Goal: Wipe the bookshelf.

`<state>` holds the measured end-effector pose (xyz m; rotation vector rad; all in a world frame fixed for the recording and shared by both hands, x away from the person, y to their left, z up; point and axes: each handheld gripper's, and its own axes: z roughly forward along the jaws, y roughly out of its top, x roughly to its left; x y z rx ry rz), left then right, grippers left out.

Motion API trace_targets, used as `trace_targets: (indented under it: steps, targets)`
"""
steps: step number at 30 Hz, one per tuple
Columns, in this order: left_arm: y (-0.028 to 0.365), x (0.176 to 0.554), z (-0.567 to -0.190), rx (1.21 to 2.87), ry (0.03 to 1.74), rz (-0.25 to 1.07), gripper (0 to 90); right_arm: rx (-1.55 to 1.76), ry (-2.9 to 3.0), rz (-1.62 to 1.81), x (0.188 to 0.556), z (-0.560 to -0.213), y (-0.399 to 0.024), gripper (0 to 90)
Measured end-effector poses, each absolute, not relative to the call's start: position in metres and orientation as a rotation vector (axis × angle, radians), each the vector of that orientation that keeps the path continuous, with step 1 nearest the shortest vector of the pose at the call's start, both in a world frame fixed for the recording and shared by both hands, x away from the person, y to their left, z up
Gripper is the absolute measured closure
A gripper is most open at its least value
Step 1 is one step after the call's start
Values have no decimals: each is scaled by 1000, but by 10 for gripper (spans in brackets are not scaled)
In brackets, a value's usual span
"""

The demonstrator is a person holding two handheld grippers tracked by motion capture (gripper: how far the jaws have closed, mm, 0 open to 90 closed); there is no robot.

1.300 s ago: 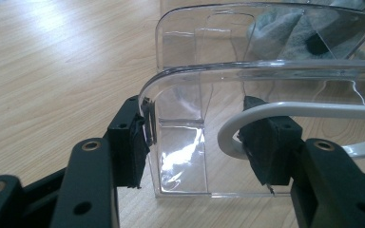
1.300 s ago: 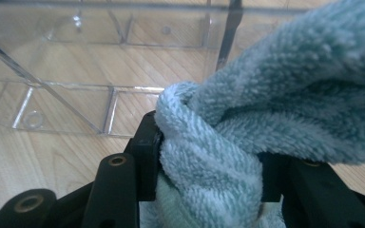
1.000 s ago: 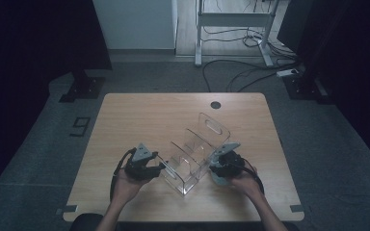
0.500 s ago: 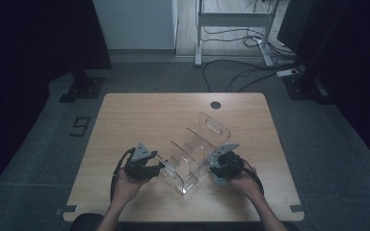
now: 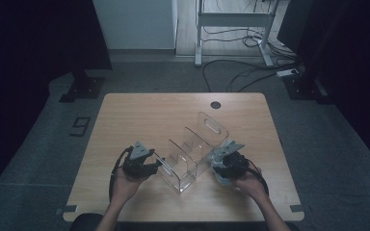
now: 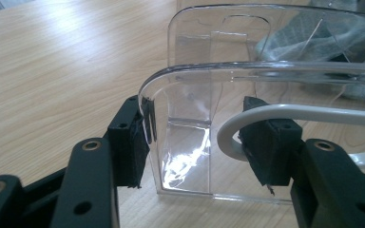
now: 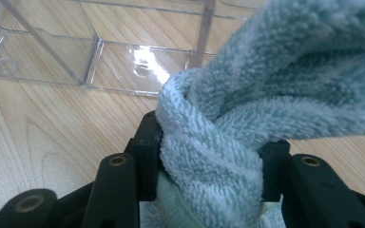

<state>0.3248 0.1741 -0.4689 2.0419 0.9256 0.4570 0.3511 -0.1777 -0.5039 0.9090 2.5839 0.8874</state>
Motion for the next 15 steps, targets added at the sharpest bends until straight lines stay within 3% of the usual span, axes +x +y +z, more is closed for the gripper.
trace_targets:
  steps: [15]
  targets:
    - [182, 328, -469, 2035, 956, 479, 452, 844, 2599, 962, 339, -490, -168, 544]
